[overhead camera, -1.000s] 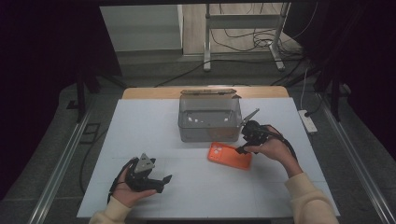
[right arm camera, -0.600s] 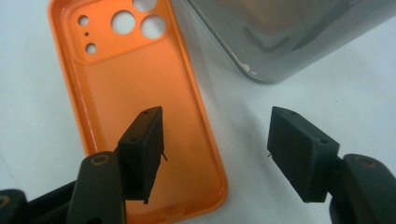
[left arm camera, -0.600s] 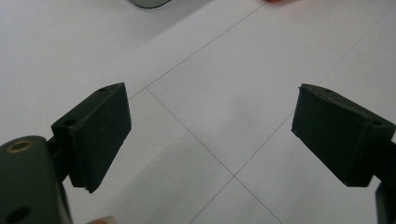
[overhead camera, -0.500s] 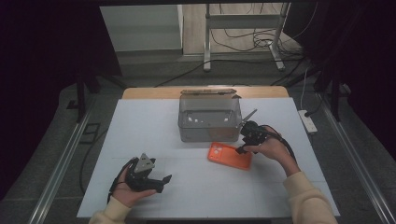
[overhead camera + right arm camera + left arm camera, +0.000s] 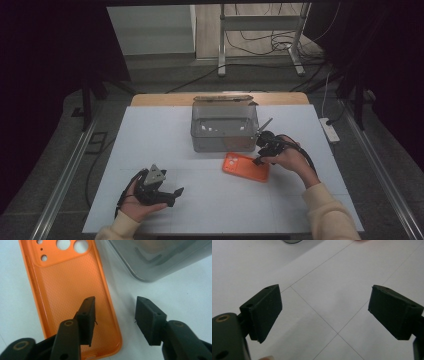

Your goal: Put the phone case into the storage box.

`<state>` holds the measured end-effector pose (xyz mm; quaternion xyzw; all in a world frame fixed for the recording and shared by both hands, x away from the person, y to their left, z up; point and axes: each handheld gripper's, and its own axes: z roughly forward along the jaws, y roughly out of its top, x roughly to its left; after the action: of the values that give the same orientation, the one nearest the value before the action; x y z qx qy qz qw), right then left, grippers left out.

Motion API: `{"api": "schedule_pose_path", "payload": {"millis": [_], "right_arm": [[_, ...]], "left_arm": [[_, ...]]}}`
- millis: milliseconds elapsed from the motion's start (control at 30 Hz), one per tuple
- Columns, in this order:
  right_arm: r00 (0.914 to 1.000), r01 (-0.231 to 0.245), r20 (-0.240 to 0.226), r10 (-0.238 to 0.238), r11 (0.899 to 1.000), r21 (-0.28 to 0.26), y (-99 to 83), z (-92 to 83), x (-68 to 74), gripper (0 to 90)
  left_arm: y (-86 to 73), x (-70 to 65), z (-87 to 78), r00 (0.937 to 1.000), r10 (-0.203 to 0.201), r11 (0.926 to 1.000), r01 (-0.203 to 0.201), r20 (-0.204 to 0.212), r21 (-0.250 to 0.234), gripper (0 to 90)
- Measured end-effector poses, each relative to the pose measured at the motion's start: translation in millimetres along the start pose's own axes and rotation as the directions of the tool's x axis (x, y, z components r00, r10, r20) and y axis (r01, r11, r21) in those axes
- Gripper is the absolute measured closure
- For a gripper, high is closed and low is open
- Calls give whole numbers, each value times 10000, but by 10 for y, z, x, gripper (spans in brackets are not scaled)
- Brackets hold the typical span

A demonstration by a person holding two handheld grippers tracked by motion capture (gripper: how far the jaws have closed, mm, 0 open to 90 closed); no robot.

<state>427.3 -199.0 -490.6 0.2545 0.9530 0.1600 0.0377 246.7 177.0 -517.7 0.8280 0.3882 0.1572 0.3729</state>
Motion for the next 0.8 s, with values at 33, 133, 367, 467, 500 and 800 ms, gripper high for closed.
{"api": "schedule_pose_path", "payload": {"millis": [33,133,367,467,500,800], "right_arm": [[10000,39,16,-39,10000,33,0,6,2,521],[9999,92,46,-93,9999,145,0,23,5,571],[9994,328,84,-330,9993,205,-2,19,10,674],[9985,526,106,-529,9984,197,-1,18,20,738],[9982,576,124,-578,9982,170,0,20,26,751],[9926,1172,289,-1177,9930,163,-5,20,53,845]], "left_arm": [[0,-1,1,10000,1,10000,-1,1,1,120],[-1,-2,4,10000,10,10000,-10,-11,4,119],[-3,0,4,10000,5,10000,-5,-21,8,119],[-4,0,4,10000,21,10000,-21,-21,17,119],[-4,0,4,10000,26,10000,-26,-21,20,119],[-7,-2,0,10000,-3,10000,3,-19,-17,120]]}}
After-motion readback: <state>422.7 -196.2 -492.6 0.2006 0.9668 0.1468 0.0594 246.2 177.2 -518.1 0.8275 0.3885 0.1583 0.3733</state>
